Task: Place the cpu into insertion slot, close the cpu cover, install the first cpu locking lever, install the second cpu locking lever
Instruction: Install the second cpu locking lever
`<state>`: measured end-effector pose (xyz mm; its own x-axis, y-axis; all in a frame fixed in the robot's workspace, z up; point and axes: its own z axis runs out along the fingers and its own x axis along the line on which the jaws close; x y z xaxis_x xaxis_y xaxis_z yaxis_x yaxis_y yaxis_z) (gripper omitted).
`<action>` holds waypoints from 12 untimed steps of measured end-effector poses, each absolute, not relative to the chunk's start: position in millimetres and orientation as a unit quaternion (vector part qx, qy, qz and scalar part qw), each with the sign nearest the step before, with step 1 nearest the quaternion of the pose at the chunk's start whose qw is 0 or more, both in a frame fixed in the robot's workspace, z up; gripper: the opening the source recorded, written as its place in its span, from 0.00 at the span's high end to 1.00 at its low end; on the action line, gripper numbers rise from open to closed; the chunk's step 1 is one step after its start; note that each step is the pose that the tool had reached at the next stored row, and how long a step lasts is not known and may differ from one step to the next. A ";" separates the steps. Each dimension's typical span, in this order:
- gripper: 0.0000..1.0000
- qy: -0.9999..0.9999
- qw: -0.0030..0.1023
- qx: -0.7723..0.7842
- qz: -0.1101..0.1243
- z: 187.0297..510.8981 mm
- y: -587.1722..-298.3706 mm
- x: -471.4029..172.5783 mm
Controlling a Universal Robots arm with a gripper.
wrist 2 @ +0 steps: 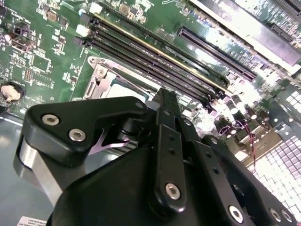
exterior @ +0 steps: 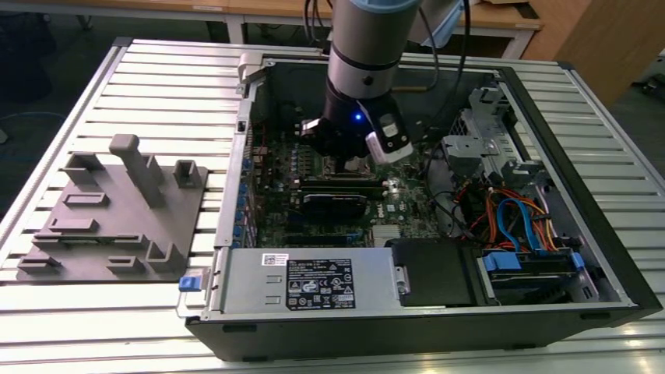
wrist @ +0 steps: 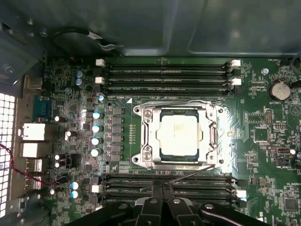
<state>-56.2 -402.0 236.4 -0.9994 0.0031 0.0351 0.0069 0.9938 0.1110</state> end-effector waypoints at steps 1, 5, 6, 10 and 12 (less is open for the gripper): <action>0.89 -0.998 0.018 -0.003 -0.057 235.7 -402.0 -56.3; 0.89 -0.998 0.019 -0.002 -0.060 231.9 -402.4 -57.6; 0.89 -0.998 0.019 -0.002 -0.060 230.8 -402.8 -58.5; 0.89 -0.998 0.019 -0.002 -0.064 226.6 -403.7 -63.1; 0.89 -0.998 0.019 -0.002 -0.068 224.5 -403.9 -64.5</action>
<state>-64.5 -403.9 224.5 -0.9993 0.0006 0.0385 0.0058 0.9908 0.1349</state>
